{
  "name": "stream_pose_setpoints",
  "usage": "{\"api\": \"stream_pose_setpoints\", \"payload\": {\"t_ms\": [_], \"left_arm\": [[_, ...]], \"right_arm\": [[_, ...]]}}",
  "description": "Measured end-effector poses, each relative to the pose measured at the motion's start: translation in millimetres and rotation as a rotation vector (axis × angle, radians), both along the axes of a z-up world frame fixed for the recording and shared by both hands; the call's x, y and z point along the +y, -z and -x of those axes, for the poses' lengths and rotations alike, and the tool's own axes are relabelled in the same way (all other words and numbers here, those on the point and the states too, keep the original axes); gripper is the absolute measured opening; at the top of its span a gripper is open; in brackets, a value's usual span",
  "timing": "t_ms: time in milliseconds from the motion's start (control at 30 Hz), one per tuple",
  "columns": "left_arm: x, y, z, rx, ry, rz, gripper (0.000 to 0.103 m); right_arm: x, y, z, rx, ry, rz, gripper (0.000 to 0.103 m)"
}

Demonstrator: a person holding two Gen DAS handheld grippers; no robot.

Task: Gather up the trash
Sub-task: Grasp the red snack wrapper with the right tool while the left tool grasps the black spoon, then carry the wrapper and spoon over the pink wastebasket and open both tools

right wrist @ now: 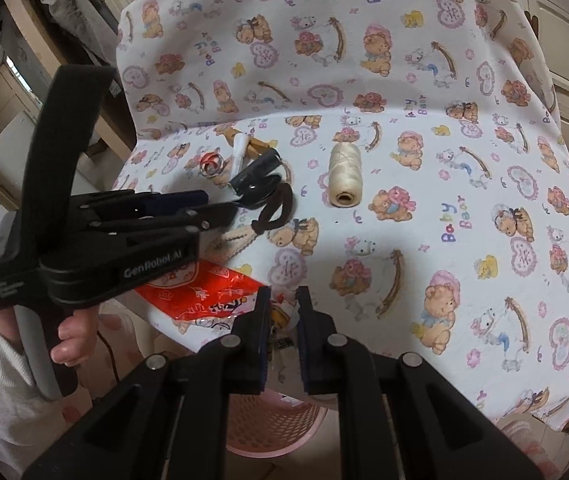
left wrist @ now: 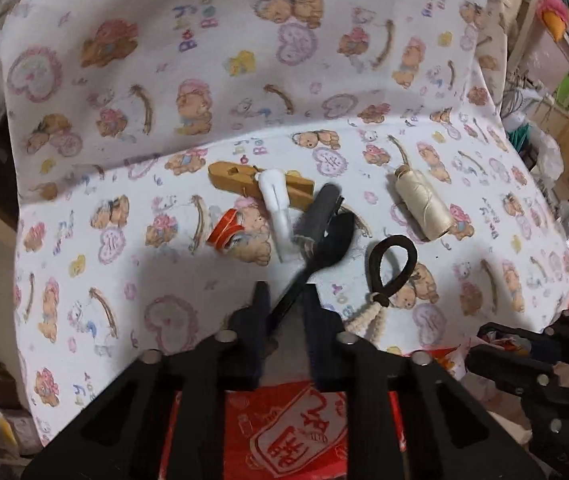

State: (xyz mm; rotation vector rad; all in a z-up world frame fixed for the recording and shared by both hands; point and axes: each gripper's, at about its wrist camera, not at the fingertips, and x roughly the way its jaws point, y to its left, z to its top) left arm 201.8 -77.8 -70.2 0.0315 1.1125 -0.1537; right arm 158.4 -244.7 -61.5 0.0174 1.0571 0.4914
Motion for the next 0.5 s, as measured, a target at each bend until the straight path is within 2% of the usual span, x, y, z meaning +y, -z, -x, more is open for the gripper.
{"api": "stream_pose_setpoints", "payload": {"t_ms": [67, 133, 333, 500], "left_arm": [[7.6, -1.6, 0.3, 0.03, -0.01, 0.064, 0.005], [11.6, -6.0, 4.5, 0.03, -0.02, 0.078, 0.005], [21.2, -31.2, 27.3, -0.026, -0.002, 0.095, 0.005], [34.0, -55.9, 43.8, -0.089, -0.019, 0.156, 0.002]], "right_arm": [[1.4, -0.4, -0.3, -0.003, -0.001, -0.002, 0.011], [0.4, -2.4, 0.2, -0.011, 0.001, -0.006, 0.011], [0.1, -3.5, 5.6, -0.025, 0.012, -0.005, 0.011], [-8.0, -11.3, 15.3, -0.073, 0.044, -0.023, 0.011]]}}
